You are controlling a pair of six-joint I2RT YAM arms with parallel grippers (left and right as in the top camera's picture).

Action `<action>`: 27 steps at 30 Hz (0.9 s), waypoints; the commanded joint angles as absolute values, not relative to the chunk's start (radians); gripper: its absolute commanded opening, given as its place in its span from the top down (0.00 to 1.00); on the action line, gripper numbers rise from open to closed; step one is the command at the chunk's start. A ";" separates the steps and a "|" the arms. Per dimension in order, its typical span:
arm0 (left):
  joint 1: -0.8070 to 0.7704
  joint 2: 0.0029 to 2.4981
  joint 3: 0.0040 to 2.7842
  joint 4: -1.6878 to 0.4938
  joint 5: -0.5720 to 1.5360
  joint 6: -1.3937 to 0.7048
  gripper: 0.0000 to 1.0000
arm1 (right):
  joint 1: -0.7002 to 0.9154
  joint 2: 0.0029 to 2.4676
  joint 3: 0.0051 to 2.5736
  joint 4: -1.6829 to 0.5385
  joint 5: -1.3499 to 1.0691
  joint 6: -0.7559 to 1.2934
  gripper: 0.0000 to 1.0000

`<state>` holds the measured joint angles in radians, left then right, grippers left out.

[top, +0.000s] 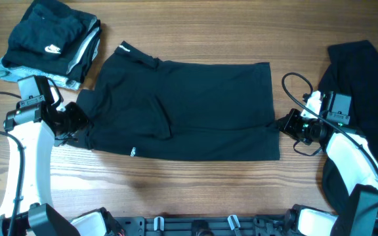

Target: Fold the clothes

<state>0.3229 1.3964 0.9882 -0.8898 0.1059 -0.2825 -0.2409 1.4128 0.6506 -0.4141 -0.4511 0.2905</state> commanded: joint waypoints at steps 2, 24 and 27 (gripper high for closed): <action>0.321 1.383 1.004 -0.865 0.436 -0.039 0.44 | -0.242 1.401 0.671 -0.417 -0.410 0.311 0.96; -0.136 1.687 0.955 -0.784 0.119 -0.060 0.26 | -0.242 1.401 0.671 -0.427 -0.427 0.315 0.96; -0.136 1.688 0.955 -0.722 0.110 -0.065 0.25 | -0.242 1.401 0.671 -0.427 -0.427 0.314 0.96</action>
<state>-0.1318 1.6760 0.9607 -0.7528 0.1616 -0.0338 -0.2409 1.4128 0.6506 -0.4259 -0.4290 0.3096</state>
